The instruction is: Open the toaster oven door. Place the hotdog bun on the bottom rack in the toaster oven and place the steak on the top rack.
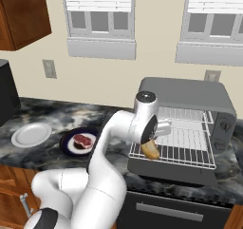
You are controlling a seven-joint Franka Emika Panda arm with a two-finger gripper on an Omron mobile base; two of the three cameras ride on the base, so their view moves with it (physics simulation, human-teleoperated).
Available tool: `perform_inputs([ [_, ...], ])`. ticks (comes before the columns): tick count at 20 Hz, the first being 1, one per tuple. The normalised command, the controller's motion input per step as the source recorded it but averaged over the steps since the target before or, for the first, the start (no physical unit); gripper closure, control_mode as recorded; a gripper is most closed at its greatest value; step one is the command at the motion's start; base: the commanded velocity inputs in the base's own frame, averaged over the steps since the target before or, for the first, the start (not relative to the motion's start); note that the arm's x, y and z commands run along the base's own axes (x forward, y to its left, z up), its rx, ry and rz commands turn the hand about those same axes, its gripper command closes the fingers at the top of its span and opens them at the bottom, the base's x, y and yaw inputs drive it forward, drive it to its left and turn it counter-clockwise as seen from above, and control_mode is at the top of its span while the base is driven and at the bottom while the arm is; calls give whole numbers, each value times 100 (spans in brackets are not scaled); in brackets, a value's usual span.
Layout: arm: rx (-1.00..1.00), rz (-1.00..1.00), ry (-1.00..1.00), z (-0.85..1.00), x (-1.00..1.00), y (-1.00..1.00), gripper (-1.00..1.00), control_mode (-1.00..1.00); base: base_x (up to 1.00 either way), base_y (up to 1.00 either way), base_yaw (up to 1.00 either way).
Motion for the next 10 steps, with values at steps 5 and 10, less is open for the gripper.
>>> perform_inputs([
  [5, 0, 0, 0, 0, 4, -65, 100, -100, 0, 0, 0],
  [10, 0, 0, 0, 0, 17, -55, 100, -100, 0, 0, 0],
])
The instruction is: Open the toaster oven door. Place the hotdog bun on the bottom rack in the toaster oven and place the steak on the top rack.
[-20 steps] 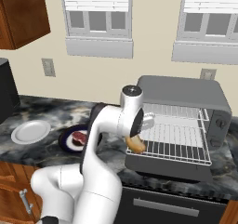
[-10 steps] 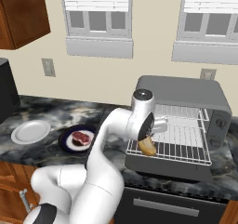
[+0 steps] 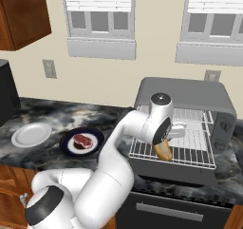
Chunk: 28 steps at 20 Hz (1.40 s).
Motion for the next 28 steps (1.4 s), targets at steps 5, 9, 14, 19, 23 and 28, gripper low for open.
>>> perform_inputs([
  [5, 0, -8, 0, 0, 30, -35, 100, -100, 0, 0, 0],
  [9, 0, -17, 0, 0, 25, -25, 100, -100, 0, 0, 0],
  [14, 3, -25, 0, 0, 14, -22, 100, -100, 0, 0, 0],
  [19, 6, -31, 0, 0, 1, -19, 100, -100, 0, 0, 0],
  [23, 4, -33, 0, 0, 15, -6, 100, -100, 0, 0, 0],
  [28, 8, -34, 0, 0, 6, -8, 100, -100, 0, 0, 0],
])
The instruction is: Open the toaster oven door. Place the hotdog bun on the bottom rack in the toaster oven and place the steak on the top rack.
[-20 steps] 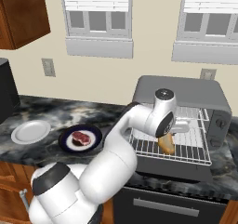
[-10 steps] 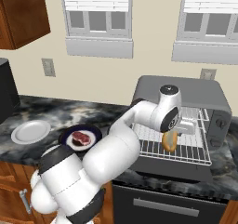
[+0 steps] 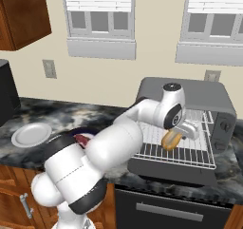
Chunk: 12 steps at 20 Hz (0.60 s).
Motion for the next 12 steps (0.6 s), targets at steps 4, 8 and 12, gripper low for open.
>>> perform_inputs([
  [4, 10, -37, -1, -2, 0, -6, 100, -100, 0, 0, 0],
  [8, 10, -37, -3, -2, 0, -11, 100, -100, 0, 0, 0],
  [12, 10, -34, -6, -1, 0, -3, 100, -100, 0, 0, 0],
])
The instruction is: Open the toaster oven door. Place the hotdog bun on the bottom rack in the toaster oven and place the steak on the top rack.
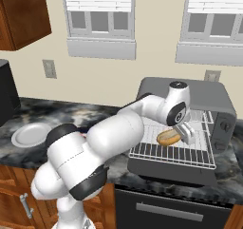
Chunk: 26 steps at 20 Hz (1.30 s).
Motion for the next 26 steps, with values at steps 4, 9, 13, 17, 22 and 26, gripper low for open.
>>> perform_inputs([
  [4, 10, -32, -10, -8, -1, 0, 100, -100, 0, 0, 0],
  [9, 6, -30, -12, -18, -1, 0, 100, -100, 0, 0, 0],
  [13, 0, -24, -12, -36, 0, 0, 100, -100, 0, 0, 0],
  [17, 0, -18, -8, -40, 0, 0, 100, -100, 0, 0, 0],
  [22, 0, -12, -3, -12, 0, 0, 100, -100, 0, 0, 0],
  [26, 0, -8, 0, 0, 0, 0, 100, -100, 0, 0, 0],
])
